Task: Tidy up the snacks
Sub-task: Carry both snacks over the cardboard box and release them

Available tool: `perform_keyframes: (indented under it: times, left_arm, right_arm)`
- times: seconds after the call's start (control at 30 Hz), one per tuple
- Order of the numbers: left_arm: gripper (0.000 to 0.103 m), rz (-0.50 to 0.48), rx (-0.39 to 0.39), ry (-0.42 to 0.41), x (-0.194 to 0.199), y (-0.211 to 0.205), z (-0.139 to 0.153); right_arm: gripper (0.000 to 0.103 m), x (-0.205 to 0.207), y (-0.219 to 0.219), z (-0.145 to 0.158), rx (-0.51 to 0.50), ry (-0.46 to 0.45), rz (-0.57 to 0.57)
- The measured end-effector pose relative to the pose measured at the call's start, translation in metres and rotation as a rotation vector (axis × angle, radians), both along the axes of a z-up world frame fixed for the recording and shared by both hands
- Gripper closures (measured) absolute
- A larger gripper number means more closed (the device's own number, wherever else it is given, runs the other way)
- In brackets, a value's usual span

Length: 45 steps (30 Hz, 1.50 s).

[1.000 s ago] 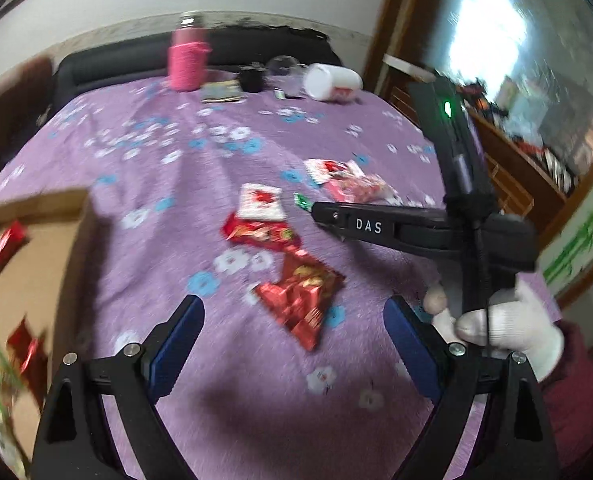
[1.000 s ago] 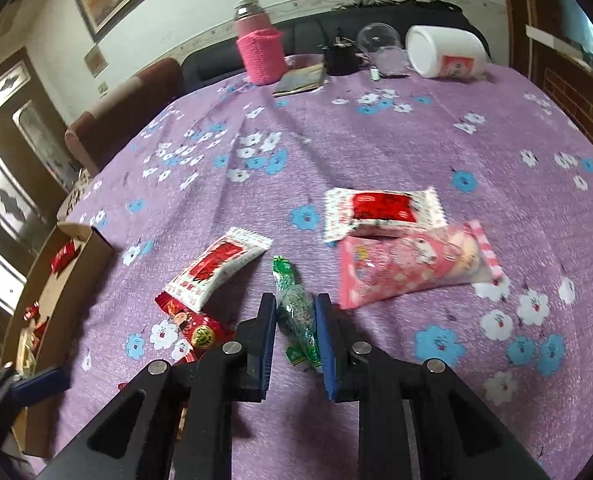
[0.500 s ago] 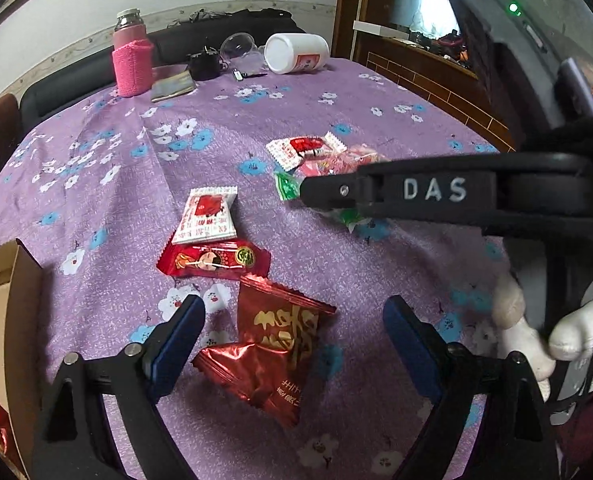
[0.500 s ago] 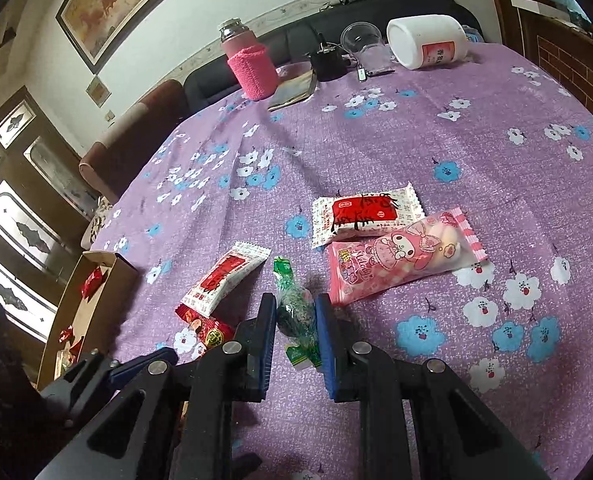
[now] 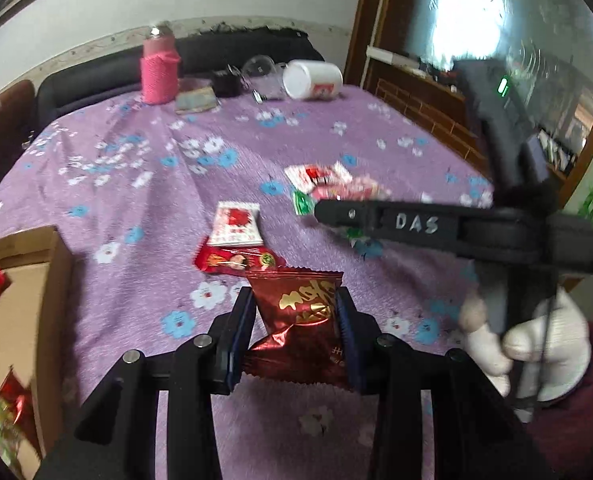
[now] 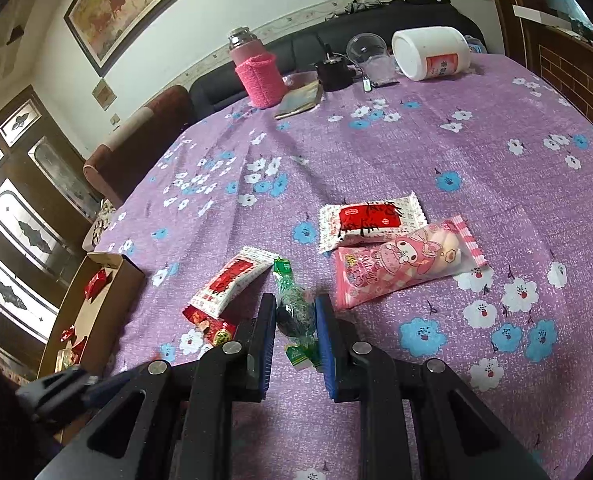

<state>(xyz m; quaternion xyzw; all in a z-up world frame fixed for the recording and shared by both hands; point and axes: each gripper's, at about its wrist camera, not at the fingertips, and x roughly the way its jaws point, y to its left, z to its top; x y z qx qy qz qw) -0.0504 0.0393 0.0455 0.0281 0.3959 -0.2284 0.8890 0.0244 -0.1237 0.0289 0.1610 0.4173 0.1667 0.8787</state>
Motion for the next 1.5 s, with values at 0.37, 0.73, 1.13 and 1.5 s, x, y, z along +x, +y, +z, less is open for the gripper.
perform_keyframes:
  times: [0.37, 0.73, 1.13, 1.5]
  left_arm:
    - [0.064, 0.23, -0.155, -0.059, -0.064, 0.116, 0.041]
    - [0.064, 0.533, -0.157, -0.022, -0.106, 0.244, 0.024]
    - [0.064, 0.518, -0.189, 0.061, -0.114, 0.246, -0.006]
    - [0.046, 0.519, -0.25, 0.057, -0.122, 0.253, -0.004]
  right_arm:
    - [0.082, -0.019, 0.024, 0.012, 0.018, -0.061, 0.06]
    - [0.081, -0.06, 0.099, 0.048, 0.095, -0.062, 0.226]
    - [0.081, -0.097, 0.232, 0.046, 0.025, -0.034, 0.501]
    - [0.08, -0.094, 0.28, 0.021, -0.05, 0.018, 0.551]
